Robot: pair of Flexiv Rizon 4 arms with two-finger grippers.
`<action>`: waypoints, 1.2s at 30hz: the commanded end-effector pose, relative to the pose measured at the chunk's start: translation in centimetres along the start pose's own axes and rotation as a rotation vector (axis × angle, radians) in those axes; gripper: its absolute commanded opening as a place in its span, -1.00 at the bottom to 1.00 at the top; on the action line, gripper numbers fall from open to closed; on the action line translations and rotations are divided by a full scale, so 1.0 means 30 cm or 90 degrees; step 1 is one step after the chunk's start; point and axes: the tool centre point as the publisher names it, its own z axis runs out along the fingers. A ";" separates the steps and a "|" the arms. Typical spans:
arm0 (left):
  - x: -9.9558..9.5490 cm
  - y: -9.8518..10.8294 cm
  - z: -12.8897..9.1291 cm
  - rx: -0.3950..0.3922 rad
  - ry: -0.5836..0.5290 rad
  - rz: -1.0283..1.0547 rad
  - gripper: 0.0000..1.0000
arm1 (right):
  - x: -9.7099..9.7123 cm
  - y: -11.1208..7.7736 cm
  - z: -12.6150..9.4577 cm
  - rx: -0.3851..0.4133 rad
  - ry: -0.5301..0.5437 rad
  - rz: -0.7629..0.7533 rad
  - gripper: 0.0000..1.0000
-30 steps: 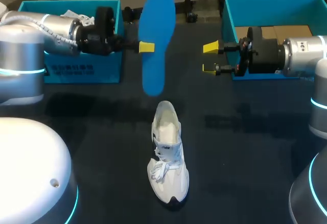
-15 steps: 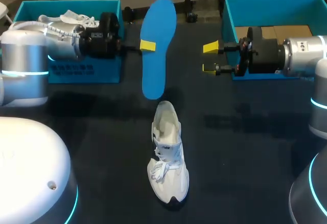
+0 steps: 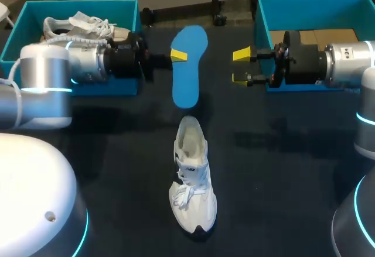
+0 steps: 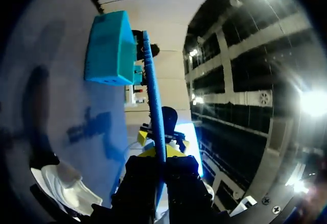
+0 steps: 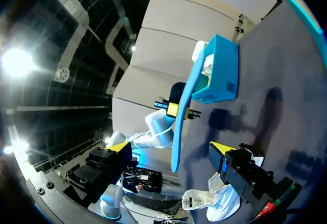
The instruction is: Take the shoe out of the shoebox, open the shoe tongue, remove and reinsert the insole, then place the shoe into the shoebox
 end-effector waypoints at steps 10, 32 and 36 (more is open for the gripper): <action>-0.020 0.030 0.011 0.009 -0.003 0.006 -1.00 | 0.047 0.015 0.015 0.050 -0.157 0.018 1.00; -0.057 0.028 0.046 0.018 -0.020 -0.032 -1.00 | 0.222 0.048 0.055 0.173 -0.630 0.035 1.00; -0.057 0.028 0.046 0.018 -0.020 -0.032 -1.00 | 0.255 0.053 0.069 0.189 -0.712 0.042 1.00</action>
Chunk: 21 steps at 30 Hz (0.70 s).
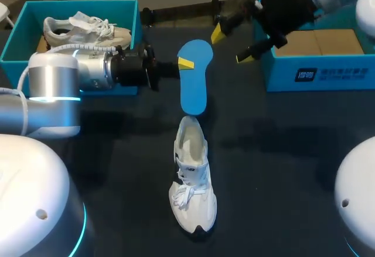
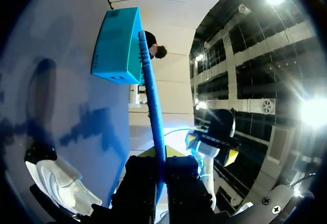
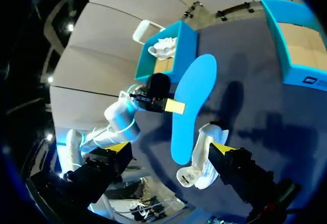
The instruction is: Take the shoe out of the shoebox, open the shoe tongue, remove and reinsert the insole, then place the shoe into the shoebox
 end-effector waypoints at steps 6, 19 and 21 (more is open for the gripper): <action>0.001 0.003 0.000 0.001 -0.002 0.000 -1.00 | 0.110 0.013 -0.007 0.038 -0.399 0.015 1.00; 0.001 0.003 0.000 0.001 -0.002 0.000 -1.00 | 0.177 -0.001 0.051 0.038 -0.584 0.020 1.00; 0.001 0.003 0.000 0.001 -0.002 0.000 -1.00 | 0.188 -0.009 0.051 0.031 -0.599 0.025 1.00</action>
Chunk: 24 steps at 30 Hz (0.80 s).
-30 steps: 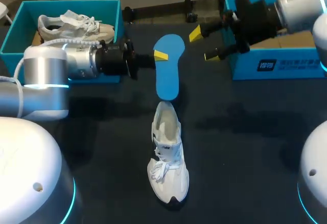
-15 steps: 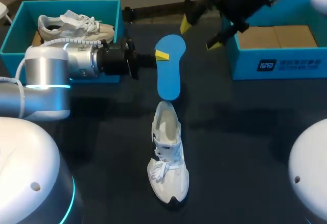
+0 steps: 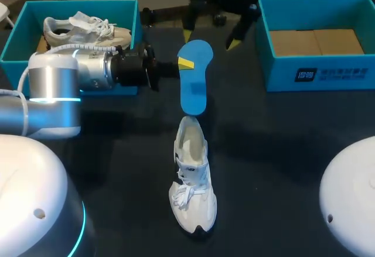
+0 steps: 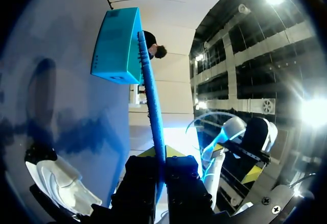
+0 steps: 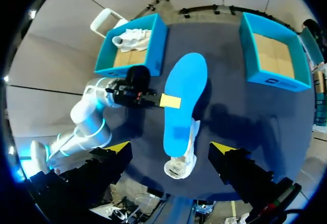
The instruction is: Take the shoe out of the shoebox, open the shoe tongue, remove and reinsert the insole, then place the shoe into the shoebox
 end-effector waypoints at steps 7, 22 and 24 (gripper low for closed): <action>0.000 0.003 0.000 0.001 -0.001 0.000 -1.00 | 0.062 -0.029 -0.005 -0.024 -0.305 0.022 1.00; 0.000 0.003 0.000 0.001 -0.001 0.000 -1.00 | 0.101 -0.043 0.034 -0.042 -0.276 0.013 1.00; 0.000 0.003 0.000 0.001 -0.001 0.000 -1.00 | 0.093 -0.043 0.029 -0.044 -0.257 0.011 1.00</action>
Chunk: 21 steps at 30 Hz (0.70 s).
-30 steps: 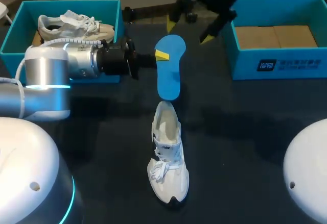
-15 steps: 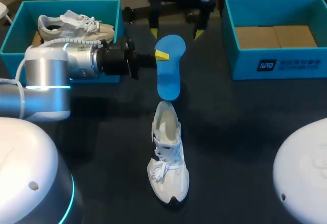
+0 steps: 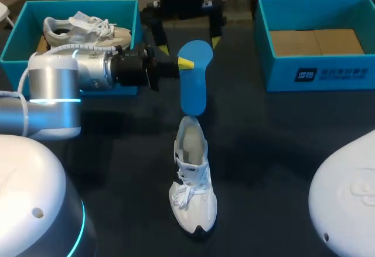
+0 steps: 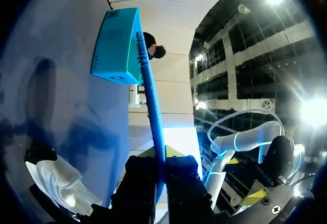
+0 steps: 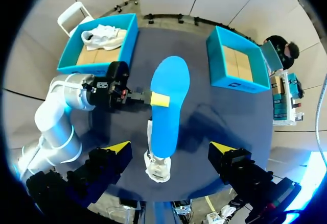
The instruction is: Take the shoe out of the shoebox, open the shoe tongue, remove and reinsert the insole, then place the shoe into the shoebox
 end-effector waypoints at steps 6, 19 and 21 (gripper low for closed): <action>0.000 0.002 0.000 0.001 -0.001 0.000 -1.00 | -0.069 0.001 0.010 -0.007 0.108 0.007 1.00; 0.000 0.002 0.000 0.001 -0.001 0.000 -1.00 | -0.167 0.035 0.069 0.016 0.294 0.025 1.00; 0.000 0.002 0.000 0.001 -0.001 0.000 -1.00 | -0.186 0.040 0.069 0.018 0.314 0.025 1.00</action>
